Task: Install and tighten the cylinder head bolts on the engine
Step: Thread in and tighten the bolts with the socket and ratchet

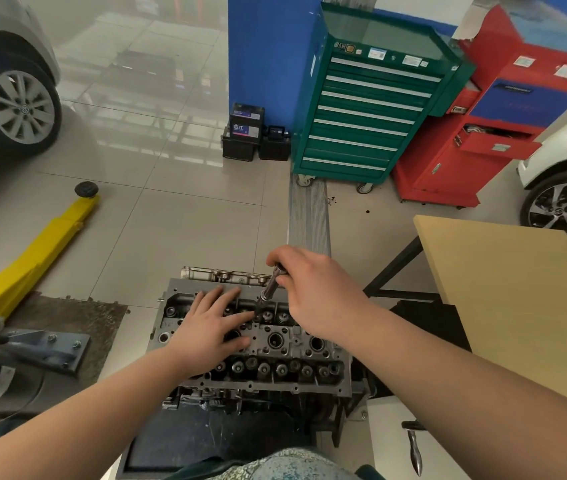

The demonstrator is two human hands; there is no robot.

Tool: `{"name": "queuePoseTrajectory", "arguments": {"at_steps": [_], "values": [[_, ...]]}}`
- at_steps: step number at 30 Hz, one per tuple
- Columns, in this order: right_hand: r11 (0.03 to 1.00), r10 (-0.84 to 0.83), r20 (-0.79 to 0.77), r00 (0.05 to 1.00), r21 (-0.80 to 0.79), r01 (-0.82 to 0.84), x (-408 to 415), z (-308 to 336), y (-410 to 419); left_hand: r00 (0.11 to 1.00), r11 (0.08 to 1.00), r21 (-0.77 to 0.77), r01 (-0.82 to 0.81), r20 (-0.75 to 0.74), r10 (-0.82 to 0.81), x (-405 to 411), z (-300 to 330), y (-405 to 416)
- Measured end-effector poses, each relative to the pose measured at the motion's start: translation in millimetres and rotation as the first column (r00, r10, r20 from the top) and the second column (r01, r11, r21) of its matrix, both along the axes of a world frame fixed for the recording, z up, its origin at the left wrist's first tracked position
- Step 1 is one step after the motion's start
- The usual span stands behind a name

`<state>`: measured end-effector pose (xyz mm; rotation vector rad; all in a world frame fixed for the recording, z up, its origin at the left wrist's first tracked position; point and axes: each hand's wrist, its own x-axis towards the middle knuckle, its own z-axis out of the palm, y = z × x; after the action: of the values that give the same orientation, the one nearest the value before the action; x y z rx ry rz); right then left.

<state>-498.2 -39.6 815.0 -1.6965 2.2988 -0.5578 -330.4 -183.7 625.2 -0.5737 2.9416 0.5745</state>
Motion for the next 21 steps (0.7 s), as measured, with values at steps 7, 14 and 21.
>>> {"name": "queuePoseTrajectory", "arguments": {"at_steps": [7, 14, 21], "values": [[1.000, -0.006, 0.001, 1.000, 0.023, 0.006, 2.6, -0.8, -2.3, 0.999, 1.000, -0.002, 0.001, 0.038, -0.001, -0.8, -1.2, 0.4], [0.999, 0.013, -0.018, 1.000, 0.052, -0.012, 5.7, -0.3, -2.9, 0.999, 1.000, -0.005, 0.006, 0.051, -0.006, -0.9, -2.9, 0.1], [0.988, 0.104, -0.079, 0.991, 0.124, -0.094, 9.4, 0.6, -5.7, 0.999, 1.000, 0.002, 0.007, 0.048, -0.007, -0.9, -1.2, 1.0]]}}
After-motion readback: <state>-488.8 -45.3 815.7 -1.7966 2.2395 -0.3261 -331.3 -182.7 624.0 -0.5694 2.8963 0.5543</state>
